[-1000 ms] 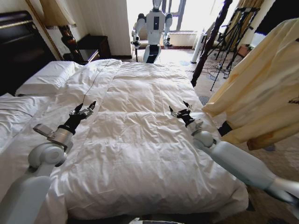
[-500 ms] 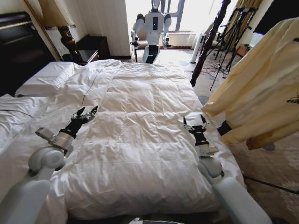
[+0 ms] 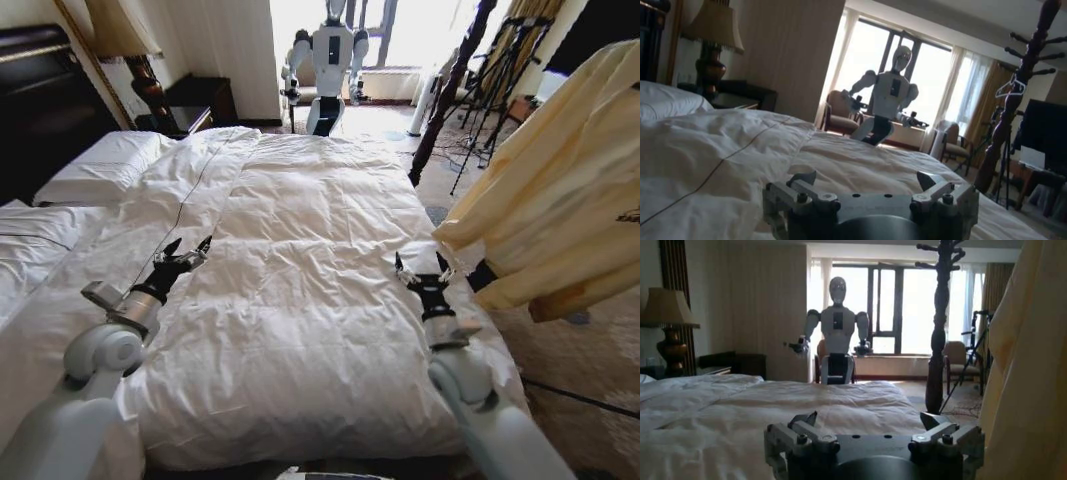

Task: Pick up the clothes from the bed and hang them on the clothes hanger.

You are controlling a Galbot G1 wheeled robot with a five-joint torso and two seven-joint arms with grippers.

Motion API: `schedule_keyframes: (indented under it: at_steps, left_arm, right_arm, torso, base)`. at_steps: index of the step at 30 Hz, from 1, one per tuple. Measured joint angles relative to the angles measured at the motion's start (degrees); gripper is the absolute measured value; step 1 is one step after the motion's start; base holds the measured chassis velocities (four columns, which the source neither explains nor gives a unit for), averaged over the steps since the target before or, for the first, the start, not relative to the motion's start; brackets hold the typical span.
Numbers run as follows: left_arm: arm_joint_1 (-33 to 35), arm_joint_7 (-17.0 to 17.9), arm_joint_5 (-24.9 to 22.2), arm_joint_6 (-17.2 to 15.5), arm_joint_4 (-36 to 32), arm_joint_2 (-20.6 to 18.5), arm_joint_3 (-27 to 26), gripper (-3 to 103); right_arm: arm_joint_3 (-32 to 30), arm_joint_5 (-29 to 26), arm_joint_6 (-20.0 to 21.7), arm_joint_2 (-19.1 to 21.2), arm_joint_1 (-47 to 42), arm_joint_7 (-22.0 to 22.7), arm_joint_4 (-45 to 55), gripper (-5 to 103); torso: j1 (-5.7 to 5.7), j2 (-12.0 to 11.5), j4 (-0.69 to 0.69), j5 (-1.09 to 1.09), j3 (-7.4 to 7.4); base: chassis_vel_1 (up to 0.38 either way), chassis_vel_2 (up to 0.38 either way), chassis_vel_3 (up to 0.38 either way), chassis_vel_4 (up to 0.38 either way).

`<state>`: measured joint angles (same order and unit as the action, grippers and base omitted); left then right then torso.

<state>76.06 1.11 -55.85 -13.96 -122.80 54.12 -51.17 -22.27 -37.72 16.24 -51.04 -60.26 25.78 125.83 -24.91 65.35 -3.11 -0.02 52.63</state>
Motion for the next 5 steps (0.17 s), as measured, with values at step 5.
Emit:
schedule_keyframes:
  at_steps: [5]
  left_arm:
    - [0.07, 1.06, 0.7, -0.79, -0.64, 0.89, -0.01, 100]
  right_arm:
    - [-3.77, -4.6, 1.24, 10.2, 7.64, -12.9, -7.55, 100]
  torso:
    - [0.0, 0.0, 0.0, 0.0, 0.01]
  base:
    - [0.0, 0.0, 0.0, 0.0]
